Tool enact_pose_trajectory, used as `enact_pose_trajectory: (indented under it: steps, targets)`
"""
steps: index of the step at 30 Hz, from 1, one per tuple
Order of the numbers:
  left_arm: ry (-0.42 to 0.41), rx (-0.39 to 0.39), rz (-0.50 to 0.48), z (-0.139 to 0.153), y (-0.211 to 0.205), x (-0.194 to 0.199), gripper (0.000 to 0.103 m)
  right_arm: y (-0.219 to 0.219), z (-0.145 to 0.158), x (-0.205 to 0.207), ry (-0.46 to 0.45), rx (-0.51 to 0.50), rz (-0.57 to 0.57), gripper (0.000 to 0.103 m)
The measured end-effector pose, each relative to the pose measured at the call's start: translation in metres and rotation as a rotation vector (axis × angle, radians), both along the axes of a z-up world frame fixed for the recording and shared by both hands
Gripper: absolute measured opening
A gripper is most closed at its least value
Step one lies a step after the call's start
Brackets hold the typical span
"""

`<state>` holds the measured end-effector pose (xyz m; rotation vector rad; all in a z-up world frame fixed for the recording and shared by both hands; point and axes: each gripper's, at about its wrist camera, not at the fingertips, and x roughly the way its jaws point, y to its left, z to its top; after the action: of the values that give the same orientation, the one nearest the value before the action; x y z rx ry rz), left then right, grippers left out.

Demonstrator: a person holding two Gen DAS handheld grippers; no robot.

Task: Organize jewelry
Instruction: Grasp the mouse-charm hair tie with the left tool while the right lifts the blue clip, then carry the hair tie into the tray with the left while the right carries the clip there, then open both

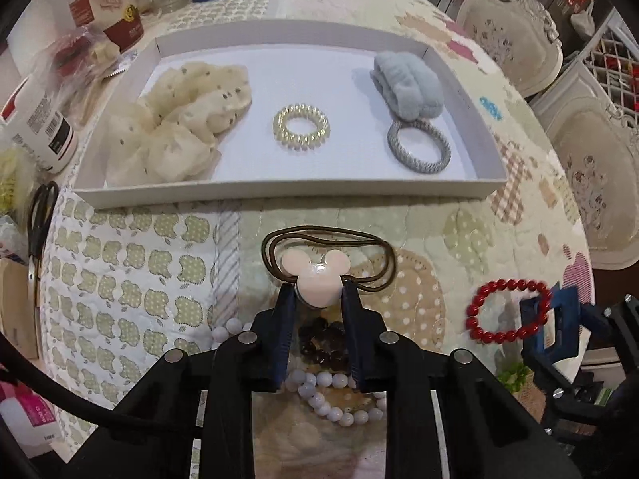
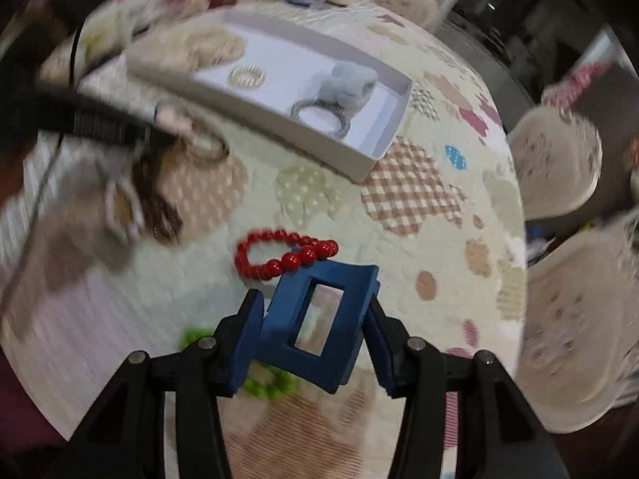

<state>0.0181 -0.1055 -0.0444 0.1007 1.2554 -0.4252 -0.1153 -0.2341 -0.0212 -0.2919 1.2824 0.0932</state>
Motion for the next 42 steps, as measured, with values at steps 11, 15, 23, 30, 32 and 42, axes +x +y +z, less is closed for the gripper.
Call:
enact_pose_trajectory:
  steps: [11,15,23,30,32,42]
  targets:
    - [-0.045,-0.032,0.011,0.027,0.019,-0.003,0.013,-0.070,0.001,-0.018,0.100,0.189,-0.209,0.051]
    - [-0.049,-0.034,0.015,0.028,0.014,-0.002,0.013,-0.072,0.022,-0.021,0.071,0.302,-0.187,0.051]
    - [-0.059,-0.036,0.007,0.032,0.016,-0.006,0.013,-0.081,0.009,-0.028,0.137,0.361,-0.226,0.051]
    - [-0.059,-0.043,0.011,0.033,0.016,-0.009,0.013,-0.066,-0.012,-0.027,0.224,0.241,-0.167,0.051]
    - [-0.057,-0.043,0.015,0.033,0.018,-0.008,0.013,-0.064,-0.007,-0.030,0.222,0.313,-0.161,0.051]
    - [-0.062,-0.051,0.014,0.035,0.016,-0.010,0.013,-0.050,0.013,-0.021,0.209,0.351,-0.101,0.051]
